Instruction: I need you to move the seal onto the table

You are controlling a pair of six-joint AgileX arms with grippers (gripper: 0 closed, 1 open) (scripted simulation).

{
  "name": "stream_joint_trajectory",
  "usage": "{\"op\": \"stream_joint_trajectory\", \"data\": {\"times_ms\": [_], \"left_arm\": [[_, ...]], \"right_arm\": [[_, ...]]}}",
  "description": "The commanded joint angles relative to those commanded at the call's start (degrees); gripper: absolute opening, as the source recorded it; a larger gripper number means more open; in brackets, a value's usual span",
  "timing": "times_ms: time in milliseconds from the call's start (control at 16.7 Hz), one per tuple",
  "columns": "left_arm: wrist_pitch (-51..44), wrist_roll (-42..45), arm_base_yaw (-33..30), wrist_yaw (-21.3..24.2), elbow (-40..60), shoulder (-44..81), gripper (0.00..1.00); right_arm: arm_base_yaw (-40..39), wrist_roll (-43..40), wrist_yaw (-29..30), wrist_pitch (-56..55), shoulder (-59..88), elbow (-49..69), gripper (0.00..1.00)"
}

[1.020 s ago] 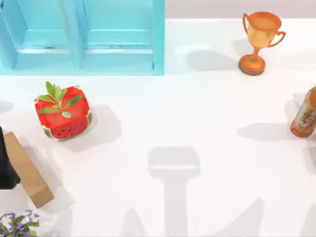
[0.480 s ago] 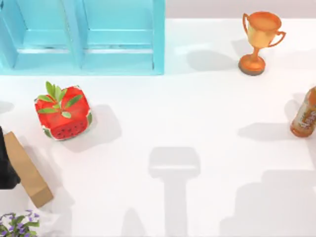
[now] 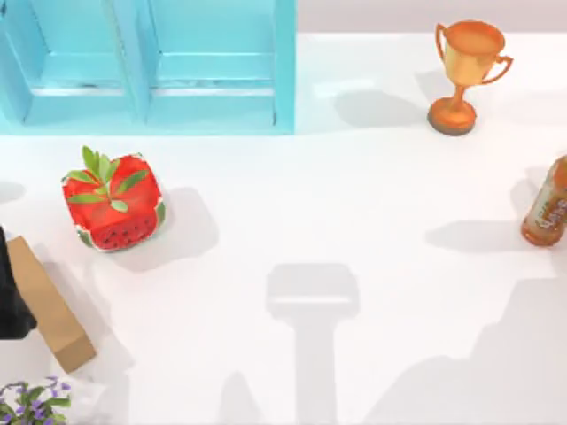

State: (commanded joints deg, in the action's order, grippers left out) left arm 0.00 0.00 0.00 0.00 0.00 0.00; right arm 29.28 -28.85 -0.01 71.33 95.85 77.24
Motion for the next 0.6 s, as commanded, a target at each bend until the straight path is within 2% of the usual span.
{"op": "stream_joint_trajectory", "data": {"times_ms": [300,600], "left_arm": [[0.0,0.0,0.0,0.0,0.0,0.0,1.00],[0.0,0.0,0.0,0.0,0.0,0.0,1.00]], "right_arm": [[-0.2,0.2,0.0,-1.0,0.1,-1.0,1.00],[-0.3,0.3,0.0,-13.0,3.2,-9.4,1.00]]}}
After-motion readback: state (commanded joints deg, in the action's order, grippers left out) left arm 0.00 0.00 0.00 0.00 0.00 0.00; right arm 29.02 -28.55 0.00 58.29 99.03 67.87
